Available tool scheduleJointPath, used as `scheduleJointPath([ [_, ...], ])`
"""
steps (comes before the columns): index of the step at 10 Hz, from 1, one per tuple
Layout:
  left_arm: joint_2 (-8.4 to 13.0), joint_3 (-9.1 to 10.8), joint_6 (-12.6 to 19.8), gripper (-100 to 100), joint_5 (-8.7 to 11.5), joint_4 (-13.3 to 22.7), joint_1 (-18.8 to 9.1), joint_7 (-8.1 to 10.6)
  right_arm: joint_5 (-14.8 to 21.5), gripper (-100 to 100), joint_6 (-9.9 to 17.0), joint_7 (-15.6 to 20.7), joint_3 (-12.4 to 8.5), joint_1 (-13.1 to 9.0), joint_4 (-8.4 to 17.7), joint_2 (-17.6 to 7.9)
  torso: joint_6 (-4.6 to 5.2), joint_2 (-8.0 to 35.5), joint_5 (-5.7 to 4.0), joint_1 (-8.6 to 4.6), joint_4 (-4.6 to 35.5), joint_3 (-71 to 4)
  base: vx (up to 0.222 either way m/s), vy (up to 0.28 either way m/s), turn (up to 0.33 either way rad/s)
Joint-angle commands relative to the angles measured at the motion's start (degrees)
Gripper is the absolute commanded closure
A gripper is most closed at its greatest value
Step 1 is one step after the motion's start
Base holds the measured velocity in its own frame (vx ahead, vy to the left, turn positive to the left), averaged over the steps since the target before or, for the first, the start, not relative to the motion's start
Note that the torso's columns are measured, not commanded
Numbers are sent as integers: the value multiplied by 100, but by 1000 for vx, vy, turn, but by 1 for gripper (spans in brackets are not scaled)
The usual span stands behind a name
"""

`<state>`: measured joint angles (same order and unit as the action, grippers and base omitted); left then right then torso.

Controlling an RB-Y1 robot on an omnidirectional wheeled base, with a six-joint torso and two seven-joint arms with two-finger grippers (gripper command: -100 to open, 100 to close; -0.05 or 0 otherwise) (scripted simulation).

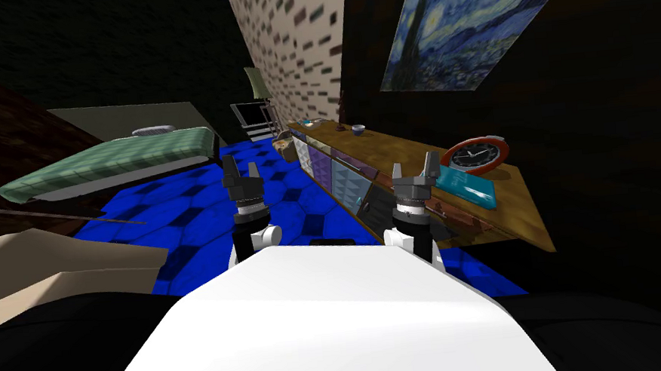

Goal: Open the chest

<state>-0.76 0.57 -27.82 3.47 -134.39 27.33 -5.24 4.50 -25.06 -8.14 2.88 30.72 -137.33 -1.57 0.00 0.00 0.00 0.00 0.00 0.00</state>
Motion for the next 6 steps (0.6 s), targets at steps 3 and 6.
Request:
scheduleJointPath([
  [3, 0, 0, 0, 0, 0, -1, 0, 0, 0, 0, 0, 0, 0, 0, -1, 0, 0, 1003, 0, 0, 1006, -2014, 0, 0, 0],
  [6, 0, 0, 0, 0, 0, -1, 0, 0, 0, 0, 0, 0, 0, 0, -1, 0, 0, 2269, 0, 0, 2268, -4536, 0, 0, 0],
])
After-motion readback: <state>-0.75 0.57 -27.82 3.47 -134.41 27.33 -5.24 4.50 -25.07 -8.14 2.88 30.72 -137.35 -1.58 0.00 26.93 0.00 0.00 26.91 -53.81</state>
